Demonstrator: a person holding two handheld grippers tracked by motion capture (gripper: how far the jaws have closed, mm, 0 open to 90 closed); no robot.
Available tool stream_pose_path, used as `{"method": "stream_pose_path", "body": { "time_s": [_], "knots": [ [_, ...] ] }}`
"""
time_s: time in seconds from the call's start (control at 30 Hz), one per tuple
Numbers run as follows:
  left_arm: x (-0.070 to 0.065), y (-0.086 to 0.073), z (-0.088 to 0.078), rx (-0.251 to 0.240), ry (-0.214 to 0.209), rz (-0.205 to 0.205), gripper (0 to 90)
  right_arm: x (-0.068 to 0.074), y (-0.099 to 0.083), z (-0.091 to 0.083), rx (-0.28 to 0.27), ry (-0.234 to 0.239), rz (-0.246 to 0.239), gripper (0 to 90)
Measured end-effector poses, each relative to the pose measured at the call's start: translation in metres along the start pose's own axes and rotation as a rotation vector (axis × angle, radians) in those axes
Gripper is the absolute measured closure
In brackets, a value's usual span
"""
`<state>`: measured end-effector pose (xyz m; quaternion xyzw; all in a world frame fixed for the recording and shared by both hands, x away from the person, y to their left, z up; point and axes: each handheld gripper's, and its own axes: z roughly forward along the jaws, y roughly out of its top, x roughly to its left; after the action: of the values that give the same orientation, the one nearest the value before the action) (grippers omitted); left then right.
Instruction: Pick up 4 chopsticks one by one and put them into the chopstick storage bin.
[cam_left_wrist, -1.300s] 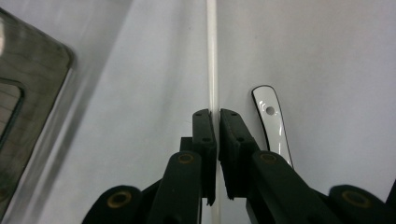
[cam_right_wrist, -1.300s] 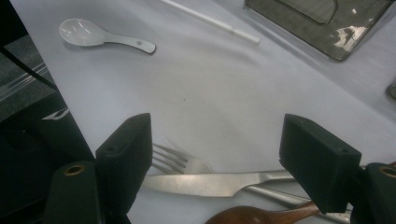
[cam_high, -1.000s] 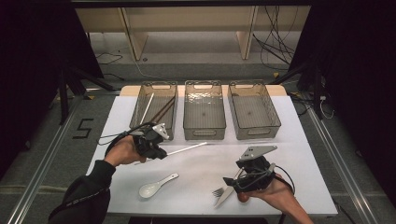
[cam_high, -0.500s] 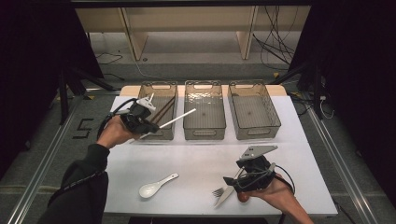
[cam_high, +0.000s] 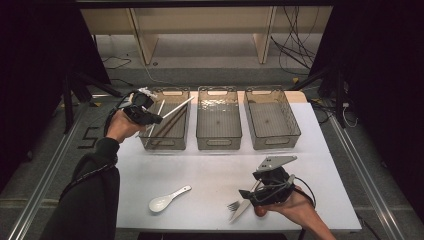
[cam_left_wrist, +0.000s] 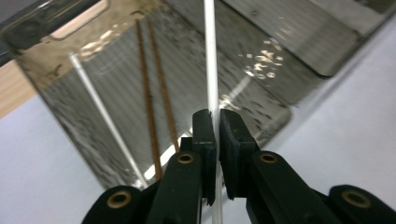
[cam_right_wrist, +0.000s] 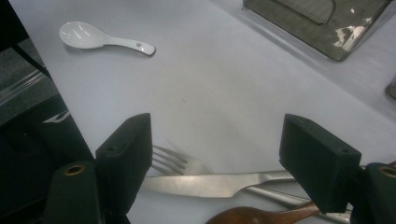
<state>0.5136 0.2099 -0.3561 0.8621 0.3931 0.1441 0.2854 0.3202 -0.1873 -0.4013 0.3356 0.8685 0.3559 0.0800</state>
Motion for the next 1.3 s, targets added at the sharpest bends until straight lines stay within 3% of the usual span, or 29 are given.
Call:
{"method": "stream_pose_path", "body": {
  "time_s": [0.27, 0.87, 1.03, 1.17, 1.23, 1.3],
  "knots": [
    [0.012, -0.001, 0.009, 0.0, 0.026, -0.064, 84.8, 0.0, 0.0, 0.0, 0.0, 0.002, 0.003, 26.5],
    [0.021, 0.009, 0.03, 0.023, 0.056, -0.128, 84.8, 0.0, 0.0, 0.0, 0.001, 0.005, 0.0, 26.6],
    [0.025, 0.009, 0.036, 0.031, 0.083, -0.154, 84.8, 0.0, 0.0, 0.0, 0.0, 0.004, 0.0, 26.6],
    [0.028, 0.007, 0.042, 0.009, 0.106, -0.178, 84.5, 0.0, 0.0, 0.0, -0.001, 0.005, 0.0, 26.7],
    [0.027, 0.007, 0.046, 0.007, 0.129, -0.161, 83.6, 0.0, 0.0, 0.0, 0.0, 0.005, -0.001, 26.6],
    [0.025, 0.005, 0.048, -0.032, 0.148, -0.18, 83.1, 0.0, 0.0, 0.0, -0.001, 0.004, -0.002, 26.6]
  ]
}}
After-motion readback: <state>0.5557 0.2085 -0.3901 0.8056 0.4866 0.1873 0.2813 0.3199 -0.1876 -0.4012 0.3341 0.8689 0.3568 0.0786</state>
